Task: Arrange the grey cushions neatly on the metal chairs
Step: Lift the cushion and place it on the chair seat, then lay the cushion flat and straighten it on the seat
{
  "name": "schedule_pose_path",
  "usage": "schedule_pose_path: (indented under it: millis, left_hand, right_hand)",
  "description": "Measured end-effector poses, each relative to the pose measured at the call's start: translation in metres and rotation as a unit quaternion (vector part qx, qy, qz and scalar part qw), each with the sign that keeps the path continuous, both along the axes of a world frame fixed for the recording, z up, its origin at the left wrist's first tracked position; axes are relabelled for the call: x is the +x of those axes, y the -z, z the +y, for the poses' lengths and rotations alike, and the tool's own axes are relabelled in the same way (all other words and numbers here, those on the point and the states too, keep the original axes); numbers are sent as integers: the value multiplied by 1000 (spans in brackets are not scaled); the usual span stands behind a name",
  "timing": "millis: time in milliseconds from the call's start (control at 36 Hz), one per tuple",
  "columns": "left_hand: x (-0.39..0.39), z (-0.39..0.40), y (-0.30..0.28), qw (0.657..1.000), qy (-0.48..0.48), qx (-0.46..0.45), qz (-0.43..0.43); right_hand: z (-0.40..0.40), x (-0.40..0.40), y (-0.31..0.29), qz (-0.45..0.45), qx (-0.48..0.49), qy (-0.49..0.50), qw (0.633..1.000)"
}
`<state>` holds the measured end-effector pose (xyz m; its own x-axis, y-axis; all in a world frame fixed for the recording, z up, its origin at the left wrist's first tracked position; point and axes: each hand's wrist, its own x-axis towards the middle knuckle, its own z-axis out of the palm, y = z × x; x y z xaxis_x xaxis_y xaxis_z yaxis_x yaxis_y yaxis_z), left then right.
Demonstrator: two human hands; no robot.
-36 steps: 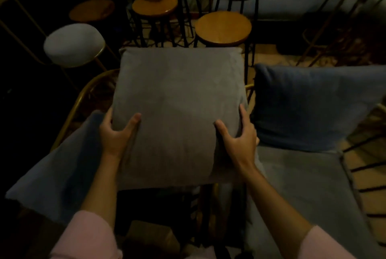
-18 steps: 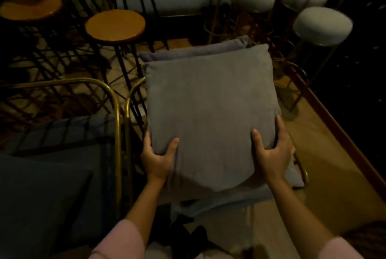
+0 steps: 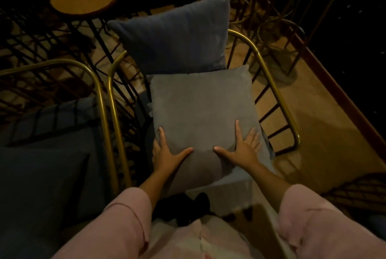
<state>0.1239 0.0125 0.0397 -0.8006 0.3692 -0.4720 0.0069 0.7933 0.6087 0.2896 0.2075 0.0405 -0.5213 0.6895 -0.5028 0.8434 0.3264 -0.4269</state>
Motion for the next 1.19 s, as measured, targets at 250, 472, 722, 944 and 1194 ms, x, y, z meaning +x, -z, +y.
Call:
schedule_pose_path:
  millis: [250, 472, 722, 944, 1194]
  left_hand:
    - [-38, -49, -23, 998, 22, 60, -8]
    - [-97, -167, -34, 997, -62, 5, 34]
    - [-174, -330, -29, 982, -174, -69, 14]
    - [-265, -463, -15, 970, -185, -156, 16]
    - [-365, -574, 19, 939, -192, -270, 92]
  right_hand:
    - [-32, -38, -12, 61, 115, 33, 991]
    - [-125, -136, -30, 149, 129, -148, 969]
    - [-256, -242, -12, 163, -19, -233, 959]
    - [-373, -308, 23, 101, -183, -138, 968]
    - [-481, -357, 127, 10, -310, 57, 949]
